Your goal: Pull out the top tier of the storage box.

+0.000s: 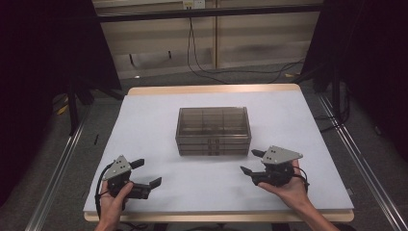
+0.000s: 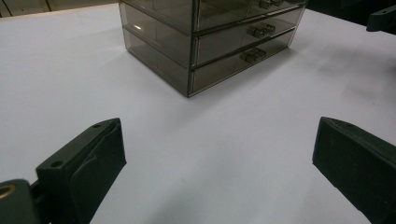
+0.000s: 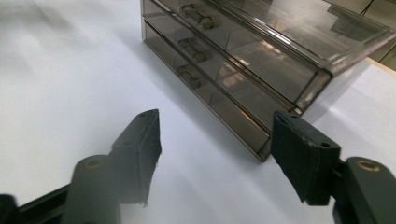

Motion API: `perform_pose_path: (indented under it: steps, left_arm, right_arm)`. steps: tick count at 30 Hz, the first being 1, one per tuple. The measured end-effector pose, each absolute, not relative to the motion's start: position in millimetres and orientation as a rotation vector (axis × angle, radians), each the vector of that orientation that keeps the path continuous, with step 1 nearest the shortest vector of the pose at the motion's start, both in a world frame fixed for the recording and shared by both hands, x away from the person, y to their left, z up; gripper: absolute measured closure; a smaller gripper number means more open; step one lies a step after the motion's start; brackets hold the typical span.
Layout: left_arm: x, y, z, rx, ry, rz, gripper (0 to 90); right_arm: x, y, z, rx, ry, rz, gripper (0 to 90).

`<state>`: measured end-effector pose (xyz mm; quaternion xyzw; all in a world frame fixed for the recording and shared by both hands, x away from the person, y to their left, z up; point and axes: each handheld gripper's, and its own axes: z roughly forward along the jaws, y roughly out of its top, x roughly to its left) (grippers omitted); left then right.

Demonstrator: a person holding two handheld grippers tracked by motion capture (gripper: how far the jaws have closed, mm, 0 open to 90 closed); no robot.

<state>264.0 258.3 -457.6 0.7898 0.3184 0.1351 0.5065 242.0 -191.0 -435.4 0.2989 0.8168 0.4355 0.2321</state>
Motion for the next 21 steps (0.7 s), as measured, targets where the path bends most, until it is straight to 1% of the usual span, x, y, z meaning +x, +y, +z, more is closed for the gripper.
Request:
perform_pose_path:
  steps: [5,15,18,20,21]
  left_arm:
    - [264.1,258.5,-458.2,1.895,0.77,0.322,2.4]
    - [263.5,258.4,-457.9,1.898,0.771,0.324,2.4]
    - [263.7,258.6,-457.9,1.9,0.769,0.326,2.4]
    - [264.5,258.5,-458.6,1.9,0.767,0.323,2.4]
    - [264.8,258.6,-458.8,1.903,0.768,0.324,2.4]
  right_arm:
    - [244.5,-183.4,-432.9,0.786,2.27,1.213,30.9]
    - [246.2,-166.8,-428.8,0.721,2.285,1.188,30.4]
    - [246.3,-162.6,-426.6,0.691,2.266,1.142,31.4]
    - [247.6,-157.9,-423.5,0.653,2.256,1.108,34.3]
    - [247.6,-157.9,-423.5,0.653,2.256,1.108,34.3]
